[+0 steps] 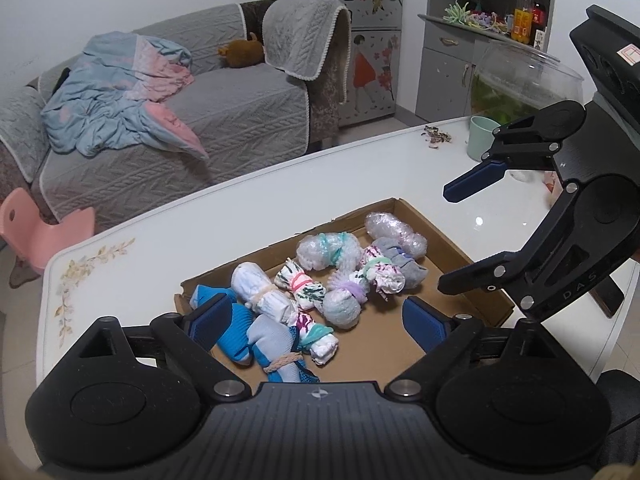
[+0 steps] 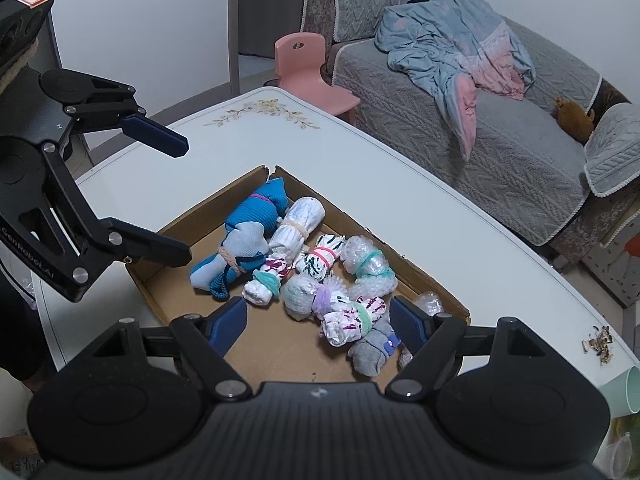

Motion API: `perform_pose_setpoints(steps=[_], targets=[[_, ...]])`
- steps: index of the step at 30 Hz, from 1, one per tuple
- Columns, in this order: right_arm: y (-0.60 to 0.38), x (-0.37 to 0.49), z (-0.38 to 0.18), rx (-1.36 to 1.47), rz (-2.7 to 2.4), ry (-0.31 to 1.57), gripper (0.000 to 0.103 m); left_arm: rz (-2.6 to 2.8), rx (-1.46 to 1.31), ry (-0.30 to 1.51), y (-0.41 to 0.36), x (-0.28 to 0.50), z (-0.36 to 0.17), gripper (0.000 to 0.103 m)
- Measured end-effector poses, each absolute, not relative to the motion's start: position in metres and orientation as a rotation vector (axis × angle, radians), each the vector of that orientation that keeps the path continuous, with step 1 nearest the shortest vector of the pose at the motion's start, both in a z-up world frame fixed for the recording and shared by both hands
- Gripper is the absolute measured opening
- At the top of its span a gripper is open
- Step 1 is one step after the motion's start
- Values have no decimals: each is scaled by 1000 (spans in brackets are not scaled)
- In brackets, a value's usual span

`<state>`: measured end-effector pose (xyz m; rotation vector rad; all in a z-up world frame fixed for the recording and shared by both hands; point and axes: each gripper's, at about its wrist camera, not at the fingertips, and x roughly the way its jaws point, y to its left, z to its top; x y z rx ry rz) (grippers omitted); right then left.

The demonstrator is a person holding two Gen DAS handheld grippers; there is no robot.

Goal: Organize objects
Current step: 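Move both grippers back to the pile beside the box, then grasp the orange plastic bundle with the left gripper while the right grasps the pink fluffy pompom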

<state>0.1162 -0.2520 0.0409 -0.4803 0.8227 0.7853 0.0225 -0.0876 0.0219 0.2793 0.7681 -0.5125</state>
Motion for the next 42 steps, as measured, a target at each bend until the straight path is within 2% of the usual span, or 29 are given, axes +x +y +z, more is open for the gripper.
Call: perform_pose_setpoints(steps=[10, 13, 16, 24, 33, 37, 42], targets=[[-254, 102, 43, -463, 765, 817, 78, -494, 254, 786, -80, 1, 24, 96], [-264, 88, 44, -440, 751, 808, 82, -498, 264, 790, -80, -22, 20, 97], [-285, 65, 40, -400, 742, 801, 89, -538, 282, 817, -89, -51, 6, 98], [-342, 18, -9, -279, 659, 894, 89, -690, 366, 926, -144, -127, -57, 98], [-360, 5, -58, -214, 616, 949, 84, -683, 389, 988, -185, -143, -117, 97], [-360, 8, -73, -203, 618, 966, 75, -677, 380, 978, -186, -140, -123, 96], [-360, 9, -89, -180, 626, 992, 65, -681, 360, 994, -184, -134, -130, 83]])
